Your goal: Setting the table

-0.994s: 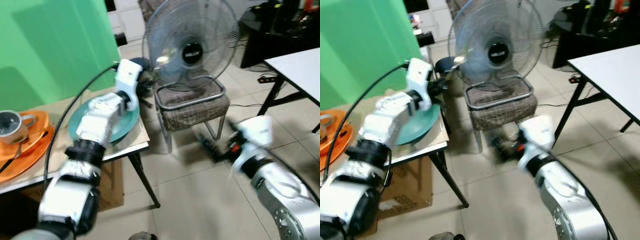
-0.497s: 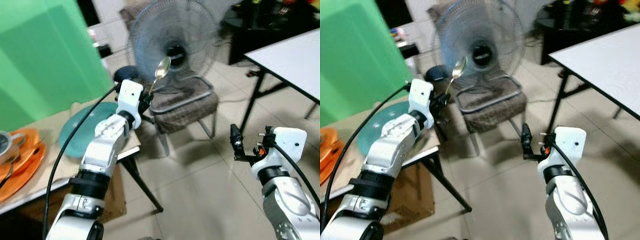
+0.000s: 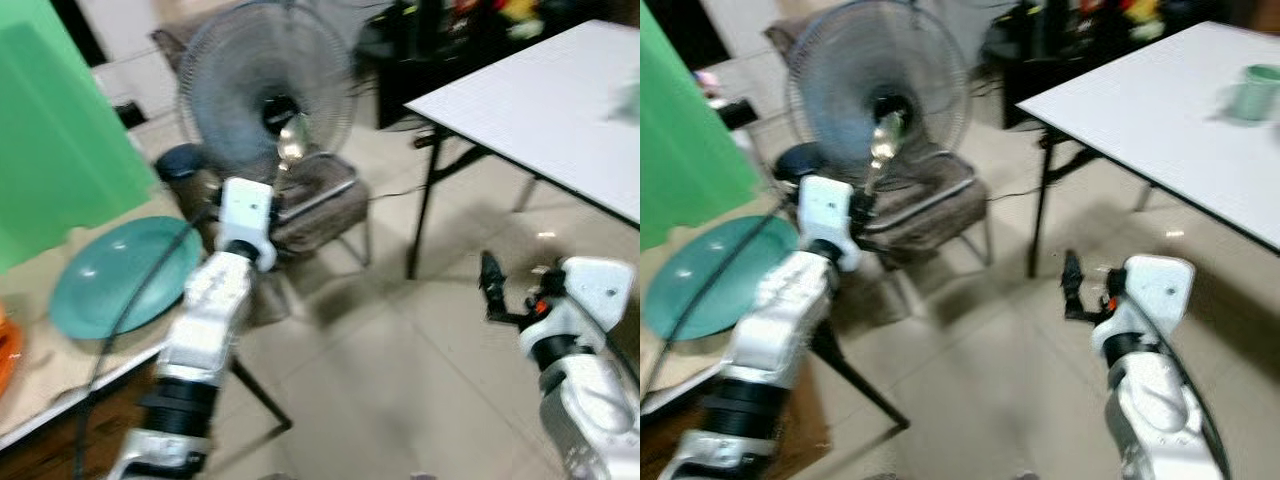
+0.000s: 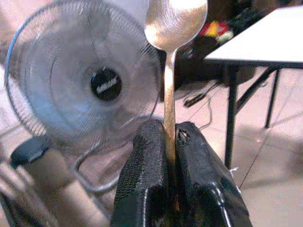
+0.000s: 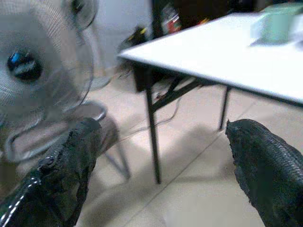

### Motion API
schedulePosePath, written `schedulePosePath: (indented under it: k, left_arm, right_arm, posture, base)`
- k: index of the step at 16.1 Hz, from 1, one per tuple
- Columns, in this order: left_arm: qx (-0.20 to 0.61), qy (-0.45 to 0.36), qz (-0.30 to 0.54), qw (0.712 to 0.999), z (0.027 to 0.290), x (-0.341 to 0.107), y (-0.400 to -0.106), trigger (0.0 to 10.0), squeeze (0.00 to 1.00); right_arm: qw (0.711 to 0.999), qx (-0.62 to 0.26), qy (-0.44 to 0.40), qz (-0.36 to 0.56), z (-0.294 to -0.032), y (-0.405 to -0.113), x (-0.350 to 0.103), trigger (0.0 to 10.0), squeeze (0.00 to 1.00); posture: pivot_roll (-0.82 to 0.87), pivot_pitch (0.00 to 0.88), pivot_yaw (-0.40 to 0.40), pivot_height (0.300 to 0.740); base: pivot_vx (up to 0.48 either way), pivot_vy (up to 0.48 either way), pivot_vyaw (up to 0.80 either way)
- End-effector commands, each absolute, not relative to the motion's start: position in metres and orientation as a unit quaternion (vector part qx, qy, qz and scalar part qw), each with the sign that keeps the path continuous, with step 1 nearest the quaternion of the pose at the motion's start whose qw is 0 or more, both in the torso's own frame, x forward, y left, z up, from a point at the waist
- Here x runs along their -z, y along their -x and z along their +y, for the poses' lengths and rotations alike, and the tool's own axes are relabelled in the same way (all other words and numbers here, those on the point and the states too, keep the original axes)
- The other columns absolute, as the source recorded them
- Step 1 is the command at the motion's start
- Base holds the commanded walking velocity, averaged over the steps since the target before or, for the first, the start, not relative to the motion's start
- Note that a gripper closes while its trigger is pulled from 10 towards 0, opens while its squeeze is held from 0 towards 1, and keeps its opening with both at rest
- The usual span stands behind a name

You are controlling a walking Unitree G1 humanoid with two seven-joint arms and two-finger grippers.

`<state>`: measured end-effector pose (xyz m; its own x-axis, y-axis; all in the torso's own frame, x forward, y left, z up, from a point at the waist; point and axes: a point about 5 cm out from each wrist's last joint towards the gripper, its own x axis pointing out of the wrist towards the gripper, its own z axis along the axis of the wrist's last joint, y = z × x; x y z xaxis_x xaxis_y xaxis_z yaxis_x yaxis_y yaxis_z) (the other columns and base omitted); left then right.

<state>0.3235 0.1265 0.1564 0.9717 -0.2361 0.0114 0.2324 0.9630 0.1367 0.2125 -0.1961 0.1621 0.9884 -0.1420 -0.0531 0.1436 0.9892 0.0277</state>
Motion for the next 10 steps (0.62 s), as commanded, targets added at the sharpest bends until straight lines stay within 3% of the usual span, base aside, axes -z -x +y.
schedulePosePath:
  k: [1, 7, 10]
  left_arm:
    - [0.116, -0.080, -0.029, 0.990, 0.131, -0.163, -0.321, 10.0, 0.00]
    - [0.063, -0.087, -0.041, 0.993, 0.155, -0.173, -0.307, 10.0, 0.00]
    - [0.053, -0.072, -0.028, 0.996, 0.161, -0.173, -0.307, 10.0, 0.00]
  right_arm:
    - [0.997, 0.068, -0.034, 0.017, -0.195, -0.215, -0.163, 10.0, 0.00]
    - [0.999, 0.041, -0.018, 0.030, -0.183, -0.230, -0.152, 10.0, 0.00]
    - [0.999, 0.001, -0.030, 0.043, -0.176, -0.229, -0.149, 10.0, 0.00]
  posture:
    - [-0.07, 0.000, 0.106, 0.740]
    - [0.01, 0.000, 0.022, 0.740]
    - [0.00, 0.000, 0.032, 0.740]
  base:
    - [0.000, 0.000, -0.80]
    - [0.000, 0.000, -0.80]
    - [0.000, 0.000, 0.00]
